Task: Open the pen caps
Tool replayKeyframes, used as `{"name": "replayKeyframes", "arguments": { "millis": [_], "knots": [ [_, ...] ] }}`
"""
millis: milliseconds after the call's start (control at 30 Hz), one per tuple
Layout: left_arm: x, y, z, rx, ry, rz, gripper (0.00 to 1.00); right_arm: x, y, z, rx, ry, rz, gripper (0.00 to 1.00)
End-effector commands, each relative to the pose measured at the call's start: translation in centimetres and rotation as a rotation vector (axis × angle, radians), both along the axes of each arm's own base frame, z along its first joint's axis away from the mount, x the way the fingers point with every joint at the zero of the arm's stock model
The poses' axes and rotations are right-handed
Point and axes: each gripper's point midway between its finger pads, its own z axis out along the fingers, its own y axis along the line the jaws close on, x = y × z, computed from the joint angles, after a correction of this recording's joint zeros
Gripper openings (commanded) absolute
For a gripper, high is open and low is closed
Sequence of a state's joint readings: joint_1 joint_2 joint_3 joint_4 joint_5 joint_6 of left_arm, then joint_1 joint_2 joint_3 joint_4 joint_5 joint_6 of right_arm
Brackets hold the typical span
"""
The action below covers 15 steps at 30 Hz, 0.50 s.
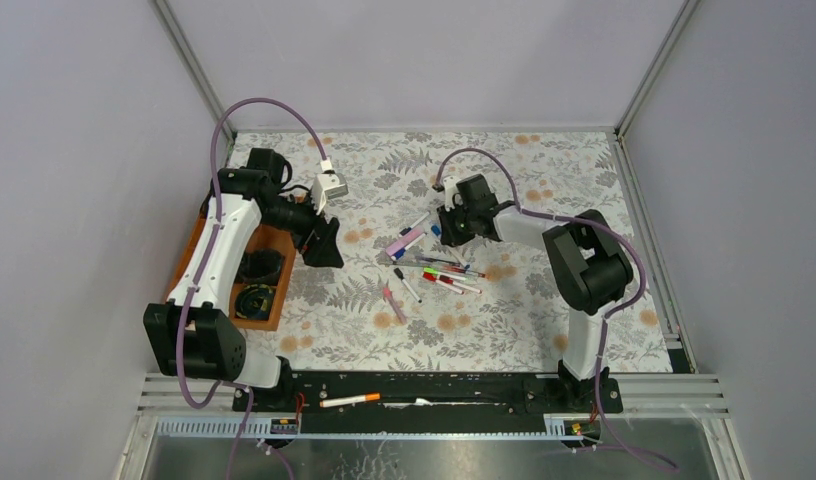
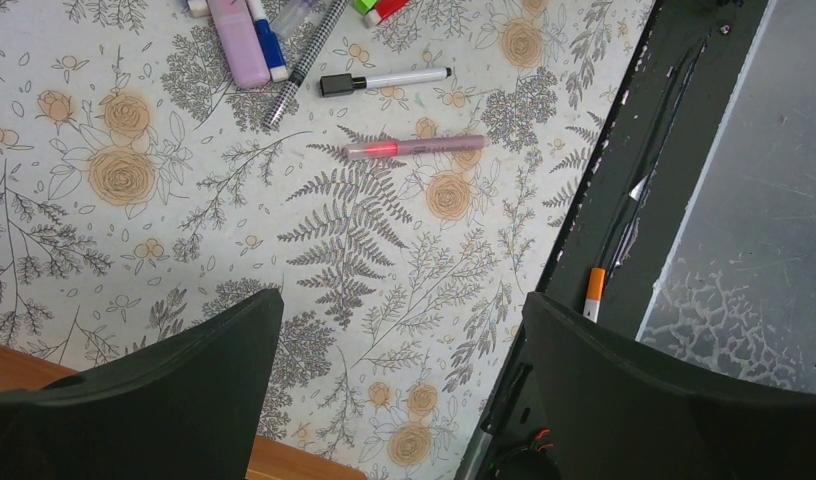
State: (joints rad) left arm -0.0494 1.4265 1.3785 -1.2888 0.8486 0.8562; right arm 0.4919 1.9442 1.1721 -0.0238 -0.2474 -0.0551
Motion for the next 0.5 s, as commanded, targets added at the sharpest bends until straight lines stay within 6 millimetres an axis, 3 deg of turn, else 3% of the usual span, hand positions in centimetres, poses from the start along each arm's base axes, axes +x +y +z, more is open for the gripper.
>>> {"name": "replayKeyframes", "arguments": {
  "millis": [0,133,233,467],
  "knots": [
    [-0.7,-0.1,0.3,-0.02,-0.001,-0.013,0.99,-1.6,0.9,0.8,0.006,0.011,0.007,0.2],
    [-0.6,-0.1,0.2,-0.018,0.001,-0.012,0.99,-1.9,1.6,1.3,0.041,0.022,0.017,0.28],
    [-0.5,-0.1,0.1,-0.016,0.007,-0.012,0.99,-1.9,1.8,1.9,0.048,0.024,0.022,0.39],
    [-0.3,-0.2,0.1,-0.026,0.01,-0.016,0.99,-1.6,0.5,4.9,0.018,-0.036,-0.022,0.54]
  ]
}}
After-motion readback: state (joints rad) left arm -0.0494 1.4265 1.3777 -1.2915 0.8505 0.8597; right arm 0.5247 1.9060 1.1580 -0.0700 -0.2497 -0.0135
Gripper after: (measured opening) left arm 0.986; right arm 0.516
